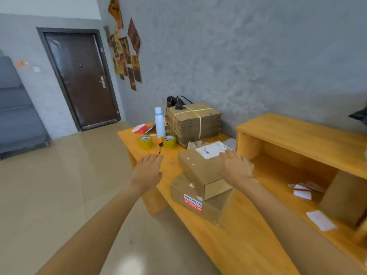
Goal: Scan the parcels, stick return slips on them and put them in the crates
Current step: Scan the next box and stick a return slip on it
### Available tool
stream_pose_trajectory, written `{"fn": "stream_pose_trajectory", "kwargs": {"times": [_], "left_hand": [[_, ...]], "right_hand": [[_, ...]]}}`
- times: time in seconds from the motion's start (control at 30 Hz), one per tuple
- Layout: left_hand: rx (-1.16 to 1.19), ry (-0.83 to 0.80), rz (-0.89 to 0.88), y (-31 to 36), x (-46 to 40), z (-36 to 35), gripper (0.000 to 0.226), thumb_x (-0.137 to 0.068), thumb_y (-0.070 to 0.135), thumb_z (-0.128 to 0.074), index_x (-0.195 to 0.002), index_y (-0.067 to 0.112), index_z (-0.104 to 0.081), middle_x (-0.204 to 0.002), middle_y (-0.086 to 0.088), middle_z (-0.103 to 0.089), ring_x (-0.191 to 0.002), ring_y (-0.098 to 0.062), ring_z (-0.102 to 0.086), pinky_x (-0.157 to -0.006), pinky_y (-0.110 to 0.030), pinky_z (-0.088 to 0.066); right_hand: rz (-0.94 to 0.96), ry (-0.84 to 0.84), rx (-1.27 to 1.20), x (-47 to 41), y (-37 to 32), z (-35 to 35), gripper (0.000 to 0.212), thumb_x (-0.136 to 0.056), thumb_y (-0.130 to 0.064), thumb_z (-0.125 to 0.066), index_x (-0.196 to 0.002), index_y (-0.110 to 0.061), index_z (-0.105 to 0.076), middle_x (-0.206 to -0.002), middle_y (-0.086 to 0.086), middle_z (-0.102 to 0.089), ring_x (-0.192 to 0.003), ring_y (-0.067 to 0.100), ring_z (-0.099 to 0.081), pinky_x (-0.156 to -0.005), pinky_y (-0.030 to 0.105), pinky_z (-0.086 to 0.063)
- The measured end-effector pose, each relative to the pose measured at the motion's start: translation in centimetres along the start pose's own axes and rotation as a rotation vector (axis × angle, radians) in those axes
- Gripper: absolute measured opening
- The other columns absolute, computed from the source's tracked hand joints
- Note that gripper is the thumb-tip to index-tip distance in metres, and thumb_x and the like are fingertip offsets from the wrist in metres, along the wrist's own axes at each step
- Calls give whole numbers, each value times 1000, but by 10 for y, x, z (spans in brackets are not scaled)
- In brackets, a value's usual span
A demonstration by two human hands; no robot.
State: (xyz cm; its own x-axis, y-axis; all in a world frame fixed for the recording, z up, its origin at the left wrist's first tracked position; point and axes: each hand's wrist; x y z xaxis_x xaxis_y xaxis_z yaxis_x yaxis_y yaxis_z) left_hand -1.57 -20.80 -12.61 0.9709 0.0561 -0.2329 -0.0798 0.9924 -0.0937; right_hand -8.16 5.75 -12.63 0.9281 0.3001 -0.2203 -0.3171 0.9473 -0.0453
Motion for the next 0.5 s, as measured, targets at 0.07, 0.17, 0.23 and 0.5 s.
{"fn": "stream_pose_trajectory", "kwargs": {"times": [0.07, 0.17, 0.23, 0.5], "left_hand": [[16, 26, -71, -6, -35, -12, 58, -97, 28, -52, -149, 14, -29, -150, -4, -37, -140, -23, -31, -113, -33, -24], [55, 8, -200, 1, -78, -28, 54, -97, 26, -50, -146, 13, -32, -148, -4, -39, -138, -23, -33, -112, -33, -26], [73, 41, -286, 8, -109, -38, 50, -97, 24, -50, -144, 14, -36, -146, -3, -41, -136, -21, -35, -111, -31, -27], [134, 8, -446, 22, -219, -73, 54, -96, 28, -53, -145, 14, -35, -145, -3, -43, -136, -22, -35, -111, -32, -31]], "right_hand": [[-46, -1, 27, -13, -5, -3, 51, -95, -21, -45, -144, -17, -34, -149, 6, -34, -139, 26, -28, -110, 39, -26], [-117, -20, 45, -29, -6, -12, 46, -95, -21, -44, -140, -15, -37, -146, 6, -37, -137, 25, -29, -109, 38, -28], [-188, -17, 40, -42, -3, -21, 44, -95, -21, -43, -139, -14, -38, -143, 6, -38, -135, 26, -32, -107, 38, -30], [-426, 7, -27, -99, 21, -60, 54, -95, -37, -49, -143, -17, -35, -143, 4, -37, -136, 25, -30, -110, 38, -28]]}}
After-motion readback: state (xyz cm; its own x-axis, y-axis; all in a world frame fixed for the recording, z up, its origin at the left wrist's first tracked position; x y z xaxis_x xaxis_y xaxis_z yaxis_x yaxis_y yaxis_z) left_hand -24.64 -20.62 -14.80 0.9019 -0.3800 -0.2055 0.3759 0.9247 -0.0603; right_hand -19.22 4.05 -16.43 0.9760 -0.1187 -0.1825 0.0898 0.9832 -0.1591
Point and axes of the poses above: each hand's wrist, its own x-axis away from the middle knuckle, its own z-axis out of the back of the hand, y = z × x
